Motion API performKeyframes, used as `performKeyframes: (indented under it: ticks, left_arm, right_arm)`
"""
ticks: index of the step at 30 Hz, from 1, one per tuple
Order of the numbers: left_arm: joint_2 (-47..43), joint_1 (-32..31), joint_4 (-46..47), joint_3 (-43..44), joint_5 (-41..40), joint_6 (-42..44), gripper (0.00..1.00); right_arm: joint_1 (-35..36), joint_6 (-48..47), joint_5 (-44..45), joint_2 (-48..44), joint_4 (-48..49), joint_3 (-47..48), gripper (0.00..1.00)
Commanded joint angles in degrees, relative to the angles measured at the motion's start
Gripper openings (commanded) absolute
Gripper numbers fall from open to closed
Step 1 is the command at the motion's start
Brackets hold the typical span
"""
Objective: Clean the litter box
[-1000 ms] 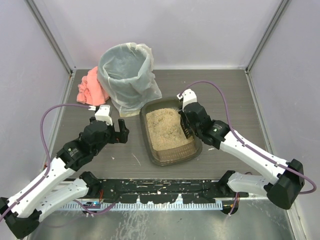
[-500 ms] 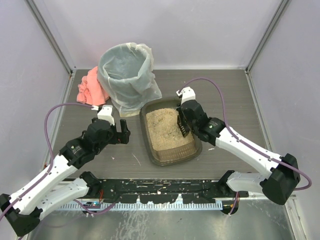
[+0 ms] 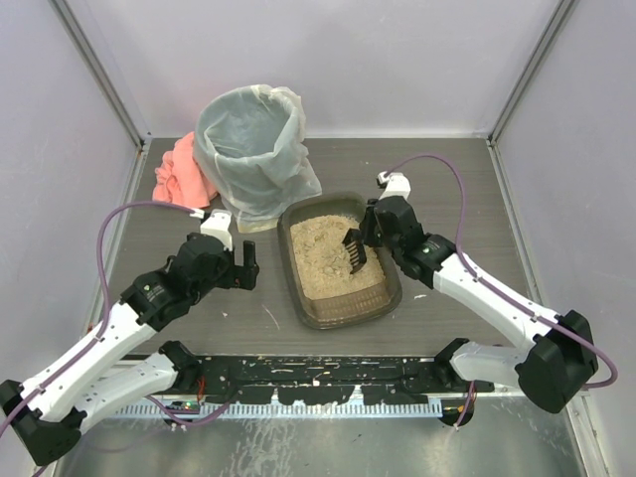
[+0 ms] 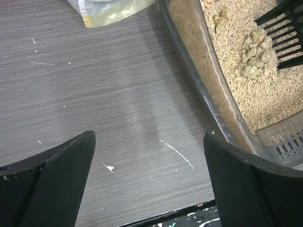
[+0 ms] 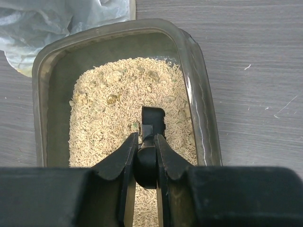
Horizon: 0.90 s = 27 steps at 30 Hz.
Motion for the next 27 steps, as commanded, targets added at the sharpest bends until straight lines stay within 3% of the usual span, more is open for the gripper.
performKeyframes:
  ticks: [1,9,20,27]
  left_arm:
    - [0.52,0.16,0.21,1.56,1.36,-0.17,0.98]
    - [0.71,0.14,0.25,2.38,0.62,0.17,0.98]
    - [0.94,0.11,-0.69,2.86,0.01,1.6,0.98]
    - [1.49,0.12,-1.81,3.91,-0.47,2.43,0.98]
  right_arm:
    - [0.28,11.03,-1.35,-2.23,4.92,-2.21,0.01]
    - [0.21,19.63,0.91,-1.54,7.8,-6.2,0.01]
    - [-0.33,26.66,5.45,-3.32,19.44,-16.3,0.01]
    - [-6.24,29.13,-3.93,-5.58,32.09,-23.67,0.01]
